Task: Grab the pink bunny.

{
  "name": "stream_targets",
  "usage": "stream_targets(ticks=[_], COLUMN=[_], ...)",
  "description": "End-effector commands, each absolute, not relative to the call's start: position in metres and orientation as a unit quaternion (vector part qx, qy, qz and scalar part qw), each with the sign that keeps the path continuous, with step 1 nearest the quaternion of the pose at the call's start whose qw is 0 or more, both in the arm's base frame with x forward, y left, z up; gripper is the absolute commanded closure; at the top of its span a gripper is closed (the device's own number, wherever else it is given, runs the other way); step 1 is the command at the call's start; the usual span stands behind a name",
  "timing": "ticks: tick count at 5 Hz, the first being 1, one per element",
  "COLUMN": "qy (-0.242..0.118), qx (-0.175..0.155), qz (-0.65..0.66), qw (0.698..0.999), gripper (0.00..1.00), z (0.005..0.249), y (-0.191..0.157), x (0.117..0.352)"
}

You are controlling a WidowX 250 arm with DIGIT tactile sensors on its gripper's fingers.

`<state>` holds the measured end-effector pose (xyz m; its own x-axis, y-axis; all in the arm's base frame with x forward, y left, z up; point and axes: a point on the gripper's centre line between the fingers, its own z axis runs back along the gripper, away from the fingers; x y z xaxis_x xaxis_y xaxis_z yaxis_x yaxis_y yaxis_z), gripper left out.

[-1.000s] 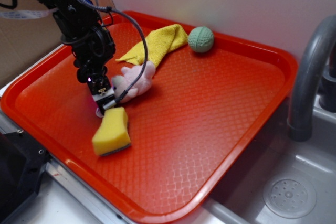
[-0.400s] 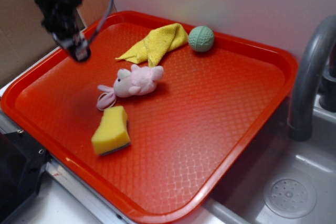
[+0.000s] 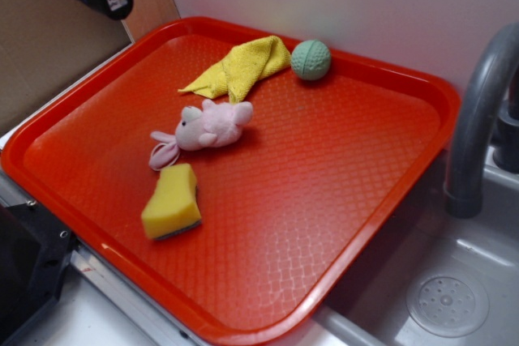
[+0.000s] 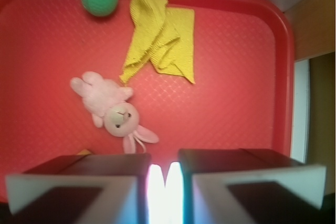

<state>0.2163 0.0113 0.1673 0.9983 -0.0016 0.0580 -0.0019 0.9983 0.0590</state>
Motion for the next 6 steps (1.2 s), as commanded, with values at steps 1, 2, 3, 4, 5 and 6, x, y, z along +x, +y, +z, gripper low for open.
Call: stream_targets(ticks=[1,2,3,4,5,6], qy=[-0.06,-0.055,-0.059,-0.054,-0.057,-0.043], qx=[-0.003,0.012,-0.021,-0.073,-0.072,-0.064], qz=[-0.101,-0.122,-0.126,-0.131,-0.138,-0.127], qw=[0.993,0.991,0.99,0.987,0.986,0.989], gripper=[0.0,0.0,0.0,0.0,0.0,1.0], z=[0.105,0.076,0.051,0.033,0.03,0.022], y=[-0.009,-0.012,-0.015,-0.023,-0.031,-0.031], x=[0.24,0.247,0.25,0.245,0.238,0.235])
